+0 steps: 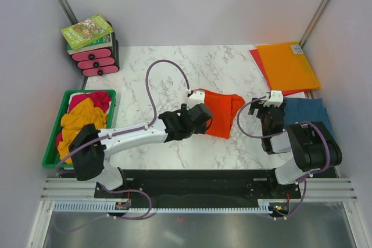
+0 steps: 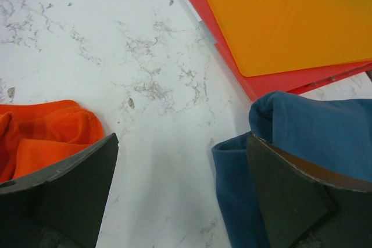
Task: Fold and stack the t-shirts
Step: Fold the tshirt, then neatly place the folded tshirt to the corner
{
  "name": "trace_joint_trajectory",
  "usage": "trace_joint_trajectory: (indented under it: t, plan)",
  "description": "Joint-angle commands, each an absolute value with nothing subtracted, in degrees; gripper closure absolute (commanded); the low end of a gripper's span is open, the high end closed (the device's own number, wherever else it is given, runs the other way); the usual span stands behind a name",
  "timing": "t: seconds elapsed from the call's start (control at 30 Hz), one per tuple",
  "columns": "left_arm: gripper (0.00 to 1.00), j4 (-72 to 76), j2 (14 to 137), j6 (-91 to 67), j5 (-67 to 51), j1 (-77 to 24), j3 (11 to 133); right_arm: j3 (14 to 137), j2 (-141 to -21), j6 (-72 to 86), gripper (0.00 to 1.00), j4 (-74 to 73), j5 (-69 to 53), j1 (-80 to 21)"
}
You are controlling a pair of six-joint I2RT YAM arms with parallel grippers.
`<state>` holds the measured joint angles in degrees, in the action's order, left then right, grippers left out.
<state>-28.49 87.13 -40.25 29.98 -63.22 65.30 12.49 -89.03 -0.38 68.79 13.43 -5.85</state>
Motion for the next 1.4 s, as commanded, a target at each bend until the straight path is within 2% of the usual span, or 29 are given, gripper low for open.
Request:
trace_joint_trajectory:
  t: [0.0,0.03,0.07,0.1,0.13,0.17,0.23,0.27,0.3,0.33,0.47,0.57,0.63,0.67,0.7,0.77,0.8,0.9,0.97,1.0,1.03,1.07,1.2,1.37]
  plan:
    - [0.39,-24.7,91.49,-37.44,28.65,-60.13,69.87,14.67,-87.37,0.53,0.02,66.12,3.7,-4.4]
    - [0.39,-23.57,92.54,-37.09,28.3,-59.42,70.13,16.24,-84.4,-1.82,0.02,63.83,1.6,-4.48]
    - [0.39,-22.86,92.9,-37.09,27.43,-58.37,69.79,18.87,-82.03,-4.28,0.02,57.81,-6.68,-4.48]
    - [0.39,-22.07,93.16,-37.26,26.03,-55.58,69.44,22.64,-79.91,-4.92,0.02,40.43,-9.29,-4.92]
    - [0.39,-19.54,93.69,-37.53,23.06,-53.98,68.13,31.29,-78.67,-1.09,0.02,33.12,-10.36,-5.1]
    - [0.38,-17.77,94.04,-37.44,21.72,-52.57,67.51,36.07,-79.01,-0.01,0.02,18.52,-11.33,-5.01]
    - [0.39,-15.83,96.31,-36.39,19.26,-49.23,67.15,50.27,-81.37,-0.35,0.02,5.34,-15.01,-5.1]
    - [0.39,-15.3,97.37,-36.04,18.81,-48.0,67.76,54.62,-82.52,-4.88,0.02,-6.82,-20.08,-5.1]
    - [0.39,-15.21,98.43,-34.82,18.11,-47.64,68.37,61.89,-84.79,-7.88,0.02,-12.08,-21.69,-5.01]
    - [0.39,-15.29,99.83,-34.28,18.02,-47.46,69.95,64.05,-85.77,-8.0,0.02,-15.0,-21.88,-5.01]
    - [0.41,-14.33,105.71,-32.87,15.91,-47.2,73.21,65.57,-89.9,1.64,0.02,-19.32,-16.79,-2.74]
    - [0.42,-13.89,107.57,-33.31,13.89,-47.2,74.88,64.6,-94.3,-3.82,0.02,-23.7,-32.46,2.08]
    - [0.42,-13.71,107.4,-34.27,13.36,-47.2,74.54,65.65,-94.49,-4.83,0.02,-26.27,-23.33,0.36]
    - [0.42,-13.36,107.14,-34.45,13.01,-47.2,74.01,65.57,-93.44,-5.7,0.02,-26.02,-18.33,-4.0]
    - [0.42,-12.58,106.44,-34.45,12.92,-47.2,73.39,64.09,-89.77,-6.93,0.02,-24.62,-9.06,-5.61]
    - [0.42,-12.31,105.82,-34.1,13.09,-47.2,71.99,62.06,-85.36,-9.13,0.02,-19.46,-0.83,-9.73]
    - [0.42,-12.04,105.47,-33.67,13.44,-47.2,71.37,59.09,-81.17,-9.75,0.02,-16.81,7.65,-10.89]
    - [0.42,-11.95,105.47,-33.22,13.71,-47.2,70.93,55.56,-77.96,-2.67,0.02,-10.82,12.2,-9.85]
    - [0.43,-12.04,105.64,-33.49,13.27,-47.2,70.93,57.99,-80.84,0.63,0.02,-17.96,-3.35,-5.2]
    - [0.43,-11.95,105.73,-34.18,13.18,-47.2,70.93,61.66,-85.12,0.44,0.12,-20.89,-6.56,-4.92]
    - [0.43,-11.87,105.82,-34.54,13.01,-47.2,70.93,62.66,-86.73,-1.04,0.17,-23.01,-8.68,-5.01]
    - [0.42,-11.78,106.08,-34.98,12.75,-47.2,70.93,62.84,-87.62,-0.97,0.18,-23.98,-10.79,-5.01]
    - [0.43,-11.78,108.01,-38.22,11.17,-46.5,70.14,58.81,-86.75,-1.05,0.03,-22.41,-14.49,-5.89]
    - [0.5,-11.78,111.96,-42.88,8.01,-45.97,69.08,56.17,-87.62,-0.44,0.1,-23.11,-19.16,-6.94]
